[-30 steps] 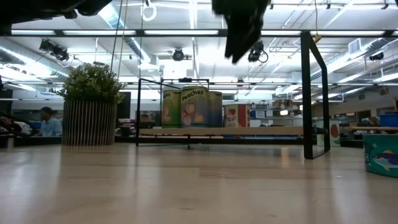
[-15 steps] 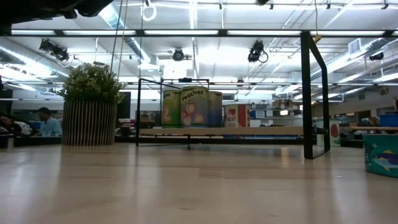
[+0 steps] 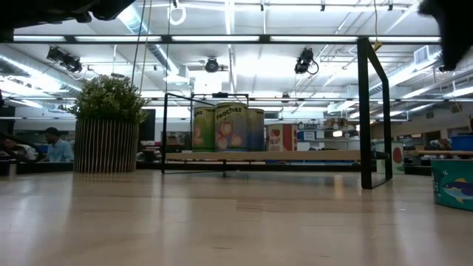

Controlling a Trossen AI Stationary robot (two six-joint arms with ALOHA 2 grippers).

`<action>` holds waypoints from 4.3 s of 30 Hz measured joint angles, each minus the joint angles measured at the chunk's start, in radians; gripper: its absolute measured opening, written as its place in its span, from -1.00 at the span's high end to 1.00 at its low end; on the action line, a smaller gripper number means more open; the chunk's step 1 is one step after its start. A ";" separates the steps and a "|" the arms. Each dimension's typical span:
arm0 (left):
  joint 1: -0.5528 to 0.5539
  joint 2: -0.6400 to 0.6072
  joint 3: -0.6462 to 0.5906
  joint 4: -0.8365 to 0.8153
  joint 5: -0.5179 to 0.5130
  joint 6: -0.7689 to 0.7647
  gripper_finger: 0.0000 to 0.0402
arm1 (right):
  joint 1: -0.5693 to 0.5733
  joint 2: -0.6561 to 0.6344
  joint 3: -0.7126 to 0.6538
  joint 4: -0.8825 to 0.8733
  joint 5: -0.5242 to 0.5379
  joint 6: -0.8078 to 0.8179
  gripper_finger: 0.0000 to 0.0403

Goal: Pick and place cans onto a shelf
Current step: Put the canned green peas on the shelf, then put the canned mixed vegetables on the shelf

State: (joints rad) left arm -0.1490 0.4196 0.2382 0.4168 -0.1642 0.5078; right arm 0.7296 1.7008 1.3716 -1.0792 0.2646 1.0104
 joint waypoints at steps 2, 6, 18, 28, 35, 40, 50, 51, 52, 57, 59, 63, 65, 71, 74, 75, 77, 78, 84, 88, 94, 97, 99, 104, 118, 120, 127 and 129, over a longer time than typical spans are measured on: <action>0.000 0.000 0.000 -0.003 0.000 0.000 -0.98 | 0.001 0.000 -0.051 0.006 -0.040 0.023 -0.87; 0.000 0.000 0.000 -0.004 0.000 0.000 -0.98 | -0.001 0.001 -0.116 0.015 -0.121 0.029 -0.96; 0.000 0.000 0.000 -0.003 0.000 -0.030 -0.98 | 0.040 0.001 -0.163 0.198 -0.073 -0.003 -0.98; 0.000 0.000 0.000 -0.003 0.000 -0.026 -0.98 | 0.091 0.001 -0.272 0.259 -0.109 -0.020 -0.98; 0.000 0.000 0.000 -0.003 0.000 -0.026 -0.98 | 0.107 0.001 -0.319 0.262 -0.102 -0.018 -0.97; 0.000 0.000 0.000 -0.003 0.000 -0.026 -0.98 | 0.107 0.001 -0.363 0.328 -0.102 0.017 -0.88; 0.000 0.000 0.000 -0.003 0.000 -0.026 -0.98 | 0.052 0.001 -0.303 0.333 -0.277 0.091 -0.45; 0.000 0.000 0.000 -0.003 0.000 -0.026 -0.98 | 0.036 0.001 -0.283 0.324 -0.294 0.096 -0.44; 0.000 0.000 0.000 -0.003 0.000 -0.026 -0.98 | 0.020 0.001 -0.260 0.323 -0.305 0.095 -0.44; 0.000 0.000 0.000 -0.003 0.000 -0.026 -0.98 | -0.058 0.001 -0.133 0.396 -0.254 -0.038 -0.51; 0.000 0.000 0.000 -0.003 0.000 -0.026 -0.98 | -0.082 0.001 -0.087 0.452 -0.199 -0.131 -0.52; 0.000 0.000 0.000 -0.003 0.000 -0.026 -0.98 | -0.130 0.001 -0.016 0.560 -0.117 -0.319 -0.53; 0.000 0.000 0.000 -0.003 0.000 -0.026 -0.98 | -0.154 0.001 0.019 0.579 -0.065 -0.410 -0.53; 0.000 0.000 0.000 -0.003 0.000 -0.026 -0.98 | -0.275 0.001 0.069 0.525 0.103 -0.545 -0.53; 0.000 0.000 0.000 -0.003 0.000 -0.026 -0.98 | -0.374 0.001 0.069 0.464 0.108 -0.549 -0.53; 0.000 0.000 0.000 -0.003 0.000 -0.026 -0.98 | -0.411 0.001 0.069 0.441 0.109 -0.548 -0.53; 0.000 0.000 0.000 -0.003 0.000 -0.026 -0.98 | -0.483 0.001 0.069 0.399 0.101 -0.550 -0.53; 0.000 0.000 0.000 -0.003 0.000 -0.026 -0.98 | -0.519 0.001 0.069 0.379 0.080 -0.563 -0.53; 0.000 0.000 0.000 -0.003 0.000 -0.001 -0.98 | -0.655 0.076 0.070 0.398 -0.022 -0.623 -0.53; 0.000 0.000 0.000 -0.006 0.000 0.001 -0.98 | -0.691 0.148 0.102 0.350 -0.012 -0.629 -0.53; 0.000 0.000 0.000 -0.010 0.000 0.001 -0.98 | -0.718 0.226 0.170 0.278 0.025 -0.618 -0.53; 0.000 0.000 0.000 -0.012 0.000 0.001 -0.98 | -0.731 0.234 0.184 0.251 0.035 -0.621 -0.53; 0.000 0.000 0.000 -0.012 0.000 0.001 -0.98 | -0.739 0.233 0.184 0.250 0.039 -0.623 -0.53; 0.000 0.000 0.000 -0.012 0.000 0.001 -0.98 | -0.750 0.234 0.184 0.228 0.038 -0.640 -0.57; 0.000 0.000 0.000 -0.011 0.000 0.001 -0.98 | -0.754 0.244 0.218 0.186 0.061 -0.649 -0.74; 0.000 0.000 0.000 -0.011 0.000 0.000 -0.98 | -0.753 0.244 0.246 0.170 0.076 -0.662 -0.74; 0.000 0.000 0.000 -0.013 0.000 0.000 -0.98 | -0.693 0.242 0.392 0.061 0.115 -0.720 -0.74; 0.000 0.000 0.000 -0.017 0.000 0.001 -0.98 | -0.658 0.242 0.430 0.016 0.153 -0.726 -0.74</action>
State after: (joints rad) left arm -0.1490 0.4194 0.2379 0.3994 -0.1646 0.5083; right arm 0.0720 1.9430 1.8016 -1.0637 0.4171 0.2843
